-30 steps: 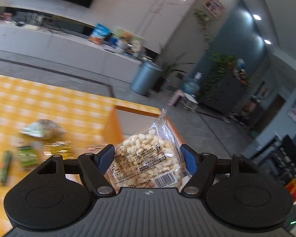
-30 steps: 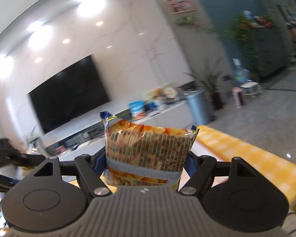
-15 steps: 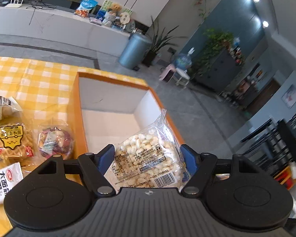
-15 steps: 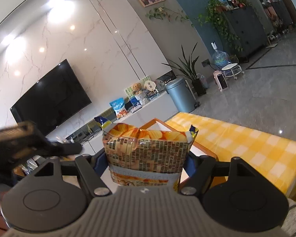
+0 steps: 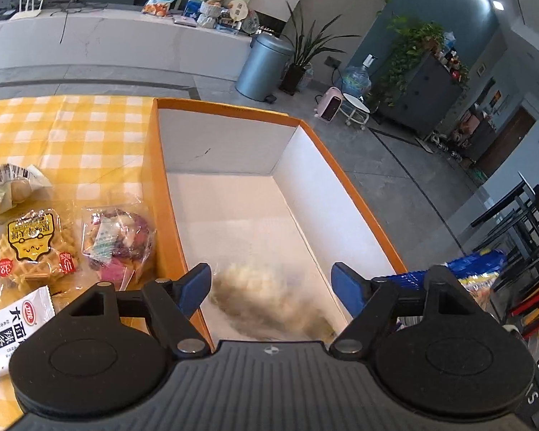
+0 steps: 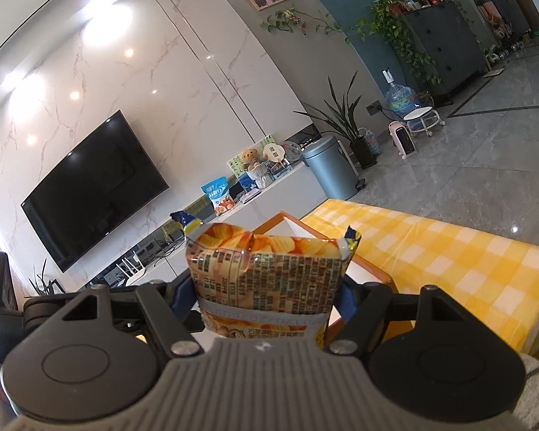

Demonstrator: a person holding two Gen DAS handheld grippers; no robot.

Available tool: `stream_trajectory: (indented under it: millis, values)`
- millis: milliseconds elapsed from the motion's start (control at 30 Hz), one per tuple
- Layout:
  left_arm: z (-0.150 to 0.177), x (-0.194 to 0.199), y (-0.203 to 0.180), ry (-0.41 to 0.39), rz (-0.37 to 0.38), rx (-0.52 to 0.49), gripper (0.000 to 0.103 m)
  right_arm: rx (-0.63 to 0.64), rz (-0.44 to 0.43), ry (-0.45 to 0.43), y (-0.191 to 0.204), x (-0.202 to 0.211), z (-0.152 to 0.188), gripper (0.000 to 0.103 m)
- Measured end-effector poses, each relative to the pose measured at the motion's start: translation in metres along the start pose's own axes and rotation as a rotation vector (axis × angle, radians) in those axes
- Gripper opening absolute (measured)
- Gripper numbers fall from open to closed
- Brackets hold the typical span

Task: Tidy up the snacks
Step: 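Carry both bags over the orange box and release them inside, then withdraw both open grippers from the box back toward the table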

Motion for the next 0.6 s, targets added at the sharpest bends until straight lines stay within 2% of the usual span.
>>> stream_trajectory:
  millis: [167, 367, 500, 600]
  values:
    - [0.003, 0.017, -0.001, -0.041, -0.049, -0.027, 0.098, 0.0, 0.009, 0.014, -0.002, -0.003, 0.0, 0.073]
    - [0.006, 0.04, 0.014, -0.064, -0.03, 0.011, 0.098, 0.03, 0.006, 0.041, 0.004, -0.008, 0.002, 0.073]
    - [0.008, 0.048, 0.027, -0.086, -0.043, 0.038, 0.098, 0.044, 0.048, 0.09, 0.004, -0.017, 0.006, 0.07]
    - [0.009, 0.048, 0.034, -0.071, -0.043, 0.052, 0.098, 0.079, 0.088, 0.126, 0.006, -0.025, 0.01, 0.067]
Point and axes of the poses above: each gripper's, at about its wrist camera, not at the fingertips, and x roughly against the way its jaws point, y to its left, z to its underside, the point moved 7 cm from there along -x, roughly the way its jaws point, and after that the axes turned 10 degrees about -z, right-handed, at the moved point
